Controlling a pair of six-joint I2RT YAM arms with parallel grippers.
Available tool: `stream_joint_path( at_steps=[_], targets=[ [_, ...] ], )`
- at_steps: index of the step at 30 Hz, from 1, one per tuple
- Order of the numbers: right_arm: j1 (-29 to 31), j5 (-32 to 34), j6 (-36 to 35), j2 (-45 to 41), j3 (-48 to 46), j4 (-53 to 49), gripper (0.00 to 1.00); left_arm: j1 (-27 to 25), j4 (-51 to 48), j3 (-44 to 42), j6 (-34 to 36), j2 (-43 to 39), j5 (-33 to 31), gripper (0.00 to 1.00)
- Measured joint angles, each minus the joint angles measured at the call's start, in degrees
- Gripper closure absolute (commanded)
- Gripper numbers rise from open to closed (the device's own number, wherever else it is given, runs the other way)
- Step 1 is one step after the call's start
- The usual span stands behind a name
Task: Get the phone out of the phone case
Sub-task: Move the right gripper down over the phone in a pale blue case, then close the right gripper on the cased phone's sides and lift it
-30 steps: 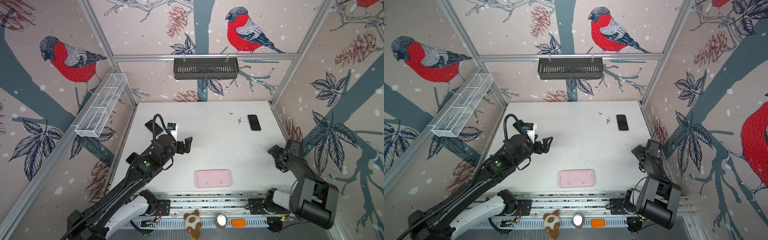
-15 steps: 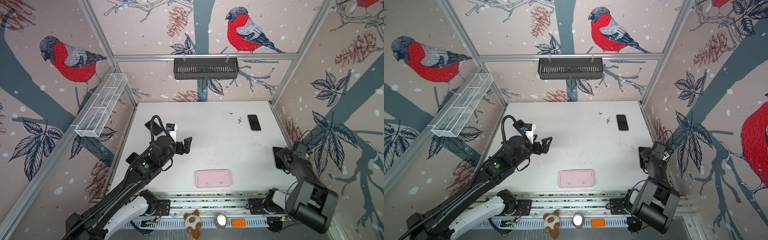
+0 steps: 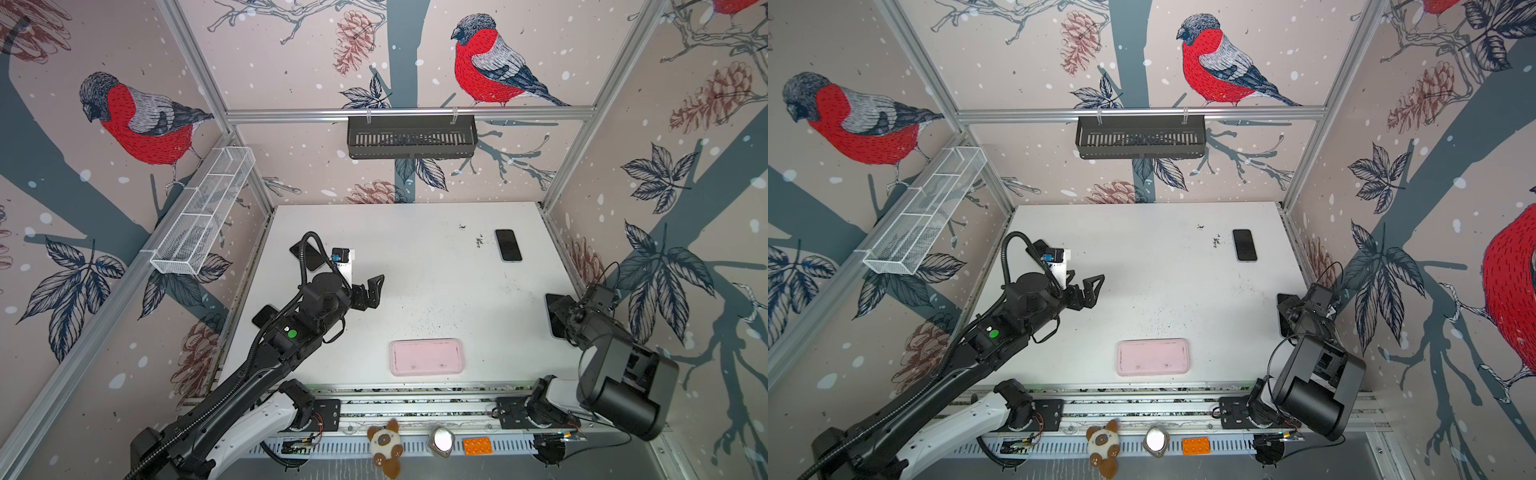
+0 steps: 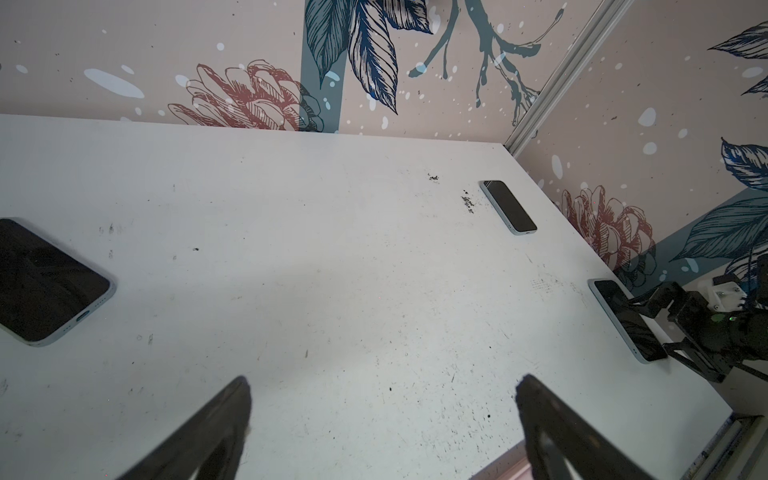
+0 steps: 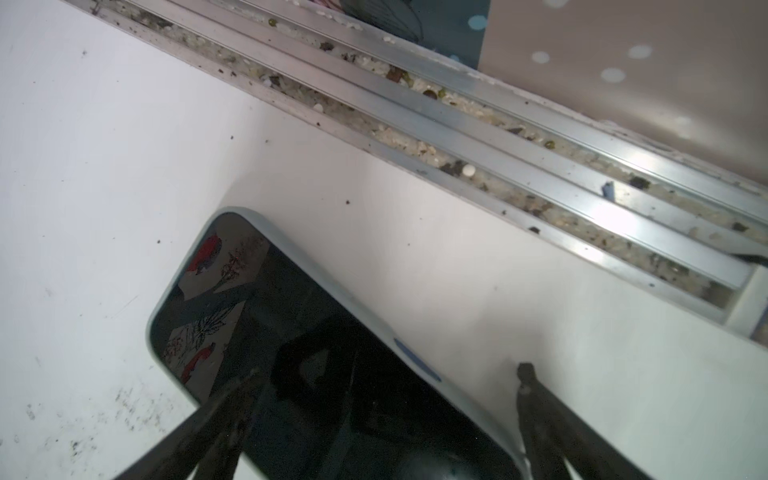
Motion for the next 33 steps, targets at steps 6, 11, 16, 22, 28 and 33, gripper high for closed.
stream_joint_path(
  at_steps=[6,11,16,22,28,33],
  targets=[
    [5.29,-0.59,-1.20,0.90,0.90,-0.11,0.00,-0.02,0.02,-0.13,-0.31,-0.15,0.00,0.02],
    [9.16,0.72,-1.25,1.79,1.97,-1.68,0.00,-0.07,0.04,-0.26,-0.31,-0.37,0.00,0.02],
    [13.11,4.50,-1.42,3.67,3.37,-3.34,0.00,-0.07,0.07,-0.28,-0.31,-0.55,0.00,0.02],
    [16.09,8.37,-1.42,4.76,4.94,-6.34,0.00,-0.07,0.09,-0.35,-0.33,-0.83,-0.02,0.02],
    [17.84,10.71,-1.18,7.08,6.60,-8.41,0.00,-0.07,0.13,-0.39,-0.37,-1.20,-0.02,0.02],
    [18.16,12.07,-1.18,9.05,8.15,-8.20,0.00,-0.07,0.22,-0.76,-0.50,-1.84,0.09,0.02]
  ],
)
